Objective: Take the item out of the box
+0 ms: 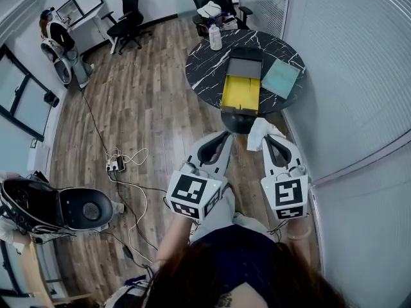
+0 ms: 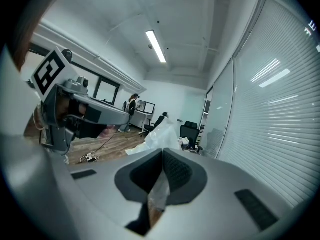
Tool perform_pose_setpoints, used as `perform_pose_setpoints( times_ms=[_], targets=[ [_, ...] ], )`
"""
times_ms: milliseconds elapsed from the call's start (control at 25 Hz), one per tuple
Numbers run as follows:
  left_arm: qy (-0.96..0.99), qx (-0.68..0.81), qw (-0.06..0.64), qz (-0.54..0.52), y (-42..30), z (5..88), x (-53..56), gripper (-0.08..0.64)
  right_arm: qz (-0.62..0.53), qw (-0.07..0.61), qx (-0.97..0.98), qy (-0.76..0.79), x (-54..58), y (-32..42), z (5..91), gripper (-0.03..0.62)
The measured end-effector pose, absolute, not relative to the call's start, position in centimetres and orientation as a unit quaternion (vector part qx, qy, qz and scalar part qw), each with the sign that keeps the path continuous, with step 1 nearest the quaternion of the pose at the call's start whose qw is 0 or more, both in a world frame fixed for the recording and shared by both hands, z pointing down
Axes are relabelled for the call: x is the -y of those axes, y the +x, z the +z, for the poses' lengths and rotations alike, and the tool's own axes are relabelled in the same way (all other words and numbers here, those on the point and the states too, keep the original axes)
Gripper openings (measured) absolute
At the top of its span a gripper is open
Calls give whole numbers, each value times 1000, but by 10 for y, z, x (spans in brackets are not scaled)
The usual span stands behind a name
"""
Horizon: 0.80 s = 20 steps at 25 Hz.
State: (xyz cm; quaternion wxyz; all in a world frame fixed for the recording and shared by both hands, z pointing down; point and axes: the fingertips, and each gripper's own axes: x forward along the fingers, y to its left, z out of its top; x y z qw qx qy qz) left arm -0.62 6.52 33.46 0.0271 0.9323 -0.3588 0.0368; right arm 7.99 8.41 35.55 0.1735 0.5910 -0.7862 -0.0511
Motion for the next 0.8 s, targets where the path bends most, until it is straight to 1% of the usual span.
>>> perform_pose_setpoints(
  times_ms=[800],
  targets=[
    [935,352,24,38,-1,338,-80,28,-45,169,777,605,-102,89,361,26]
  ],
)
